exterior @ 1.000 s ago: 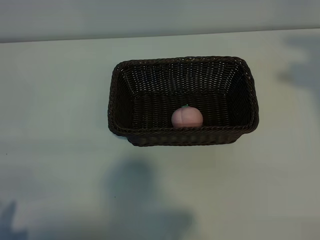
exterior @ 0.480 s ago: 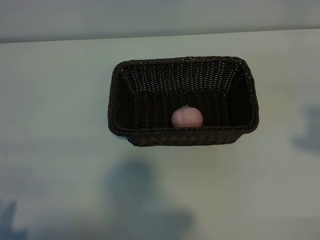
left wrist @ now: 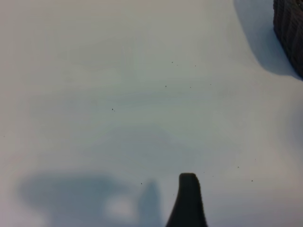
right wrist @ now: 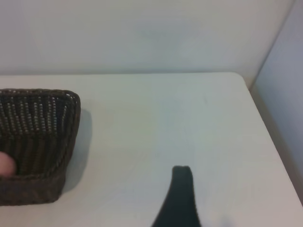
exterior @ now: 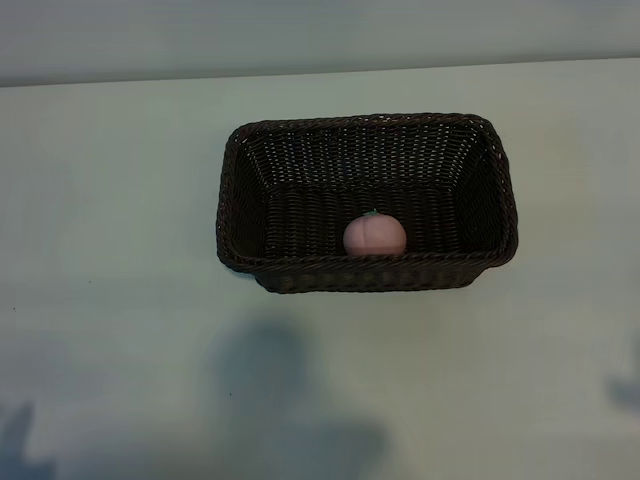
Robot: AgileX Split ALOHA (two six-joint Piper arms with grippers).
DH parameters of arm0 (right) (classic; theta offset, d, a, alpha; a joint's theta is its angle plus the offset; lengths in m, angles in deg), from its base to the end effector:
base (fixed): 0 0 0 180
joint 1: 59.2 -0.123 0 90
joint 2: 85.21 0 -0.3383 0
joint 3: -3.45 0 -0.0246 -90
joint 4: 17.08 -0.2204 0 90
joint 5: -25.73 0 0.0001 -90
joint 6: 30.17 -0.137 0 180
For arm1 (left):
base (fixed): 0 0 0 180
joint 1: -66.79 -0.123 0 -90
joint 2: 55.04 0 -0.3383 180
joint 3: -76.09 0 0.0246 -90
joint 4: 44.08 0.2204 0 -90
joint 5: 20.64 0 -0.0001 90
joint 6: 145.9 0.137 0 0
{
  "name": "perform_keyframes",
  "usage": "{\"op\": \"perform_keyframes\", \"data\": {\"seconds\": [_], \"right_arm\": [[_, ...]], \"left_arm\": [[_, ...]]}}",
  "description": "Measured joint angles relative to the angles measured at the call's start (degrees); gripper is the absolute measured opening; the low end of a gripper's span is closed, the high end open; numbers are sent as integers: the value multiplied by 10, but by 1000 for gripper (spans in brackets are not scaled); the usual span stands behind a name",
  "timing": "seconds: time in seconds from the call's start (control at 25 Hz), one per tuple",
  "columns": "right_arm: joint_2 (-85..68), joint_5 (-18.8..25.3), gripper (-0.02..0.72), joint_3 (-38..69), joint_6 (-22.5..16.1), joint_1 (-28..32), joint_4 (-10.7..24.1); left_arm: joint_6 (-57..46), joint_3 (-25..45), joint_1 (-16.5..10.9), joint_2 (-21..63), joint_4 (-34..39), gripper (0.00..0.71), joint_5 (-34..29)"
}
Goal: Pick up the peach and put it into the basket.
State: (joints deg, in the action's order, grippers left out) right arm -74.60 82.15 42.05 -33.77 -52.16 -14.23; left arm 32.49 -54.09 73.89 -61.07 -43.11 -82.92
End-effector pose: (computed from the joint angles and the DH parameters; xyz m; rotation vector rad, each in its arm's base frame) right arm -0.0502 0.0005 0.3110 0.1746 1.8357 -0.0994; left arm -0.0465 0.0079 0.2380 0.0976 2.0601 -0.0736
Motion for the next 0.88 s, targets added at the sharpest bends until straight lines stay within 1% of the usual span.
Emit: {"op": "perform_keyframes", "data": {"seconds": [0.12, 0.28, 0.4, 0.56, 0.88], "right_arm": [[-36, 15, 596, 24, 1, 0, -1], [-45, 34, 596, 42, 1, 0, -6], [-45, 37, 596, 52, 4, 0, -13], [-45, 38, 593, 54, 18, 0, -14], [-45, 46, 536, 70, 30, 0, -15]], "left_arm": [[0, 0, 0, 0, 0, 588, 0], [0, 0, 0, 0, 0, 588, 0], [0, 0, 0, 0, 0, 588, 0], [0, 0, 0, 0, 0, 588, 0], [0, 0, 0, 0, 0, 588, 0]]}}
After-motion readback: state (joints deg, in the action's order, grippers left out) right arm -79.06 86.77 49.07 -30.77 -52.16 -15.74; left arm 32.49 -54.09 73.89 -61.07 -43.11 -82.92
